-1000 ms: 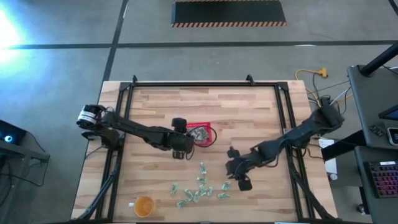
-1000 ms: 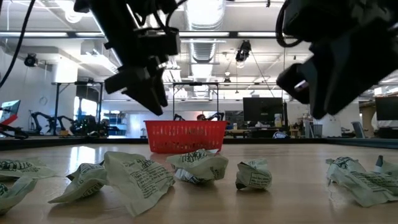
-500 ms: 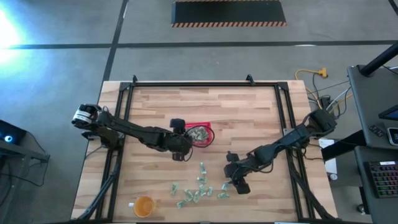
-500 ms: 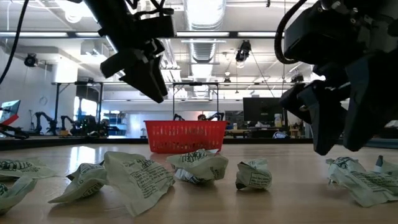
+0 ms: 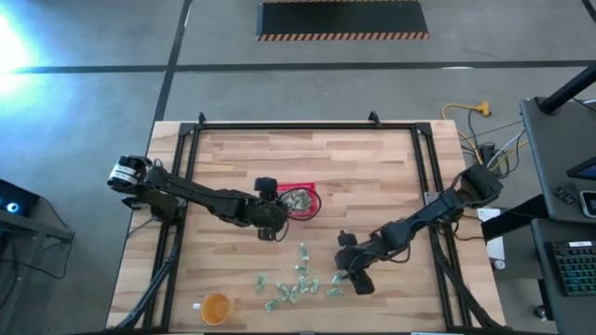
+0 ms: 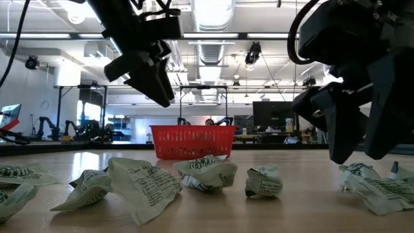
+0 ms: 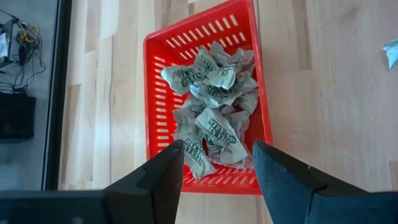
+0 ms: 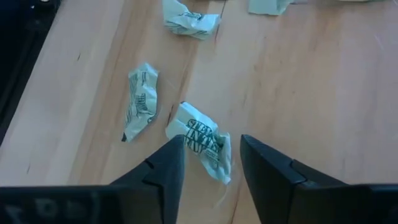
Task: Pick and place items into bin
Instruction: Put the stevia packet into the red bin
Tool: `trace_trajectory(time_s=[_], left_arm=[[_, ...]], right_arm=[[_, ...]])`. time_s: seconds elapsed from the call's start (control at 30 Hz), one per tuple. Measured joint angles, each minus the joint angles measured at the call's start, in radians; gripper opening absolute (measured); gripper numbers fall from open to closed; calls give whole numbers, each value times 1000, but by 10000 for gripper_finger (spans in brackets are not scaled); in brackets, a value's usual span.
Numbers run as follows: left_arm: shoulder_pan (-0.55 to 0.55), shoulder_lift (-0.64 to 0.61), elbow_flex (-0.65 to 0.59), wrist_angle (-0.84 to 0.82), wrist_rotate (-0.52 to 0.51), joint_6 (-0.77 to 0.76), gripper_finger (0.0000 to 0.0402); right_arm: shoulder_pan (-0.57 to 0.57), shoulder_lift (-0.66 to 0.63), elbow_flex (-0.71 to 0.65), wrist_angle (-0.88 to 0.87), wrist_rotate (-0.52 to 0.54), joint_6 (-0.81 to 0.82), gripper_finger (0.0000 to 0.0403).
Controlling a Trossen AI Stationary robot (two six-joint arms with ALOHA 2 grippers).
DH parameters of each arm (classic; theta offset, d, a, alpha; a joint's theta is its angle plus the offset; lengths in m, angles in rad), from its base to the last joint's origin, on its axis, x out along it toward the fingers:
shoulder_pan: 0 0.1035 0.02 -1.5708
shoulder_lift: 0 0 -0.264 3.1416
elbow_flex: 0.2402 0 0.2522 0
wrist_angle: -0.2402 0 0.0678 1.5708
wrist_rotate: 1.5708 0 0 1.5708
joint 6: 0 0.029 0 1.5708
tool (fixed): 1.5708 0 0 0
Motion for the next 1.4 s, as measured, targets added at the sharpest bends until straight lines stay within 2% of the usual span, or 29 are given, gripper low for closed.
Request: trace_trajectory(time_s=[0.3,0.47,0.87,1.07,1.4], left_arm=[[0,0,0,0,0,0,176],[0,0,-1,-1,0,0,176],[-2,0,-1,-25,1,-27,176],[-15,0,-5,-36,2,-29,176],[-63,0,-12,-99,3,-53,176]], right_arm=[[3,67,5,28,2,45,136],[4,60,7,19,14,44,131],[4,-2,5,-49,93,-77,44],[0,-25,6,-54,251,-174,28],[-38,-98,46,-24,657,-438,29]])
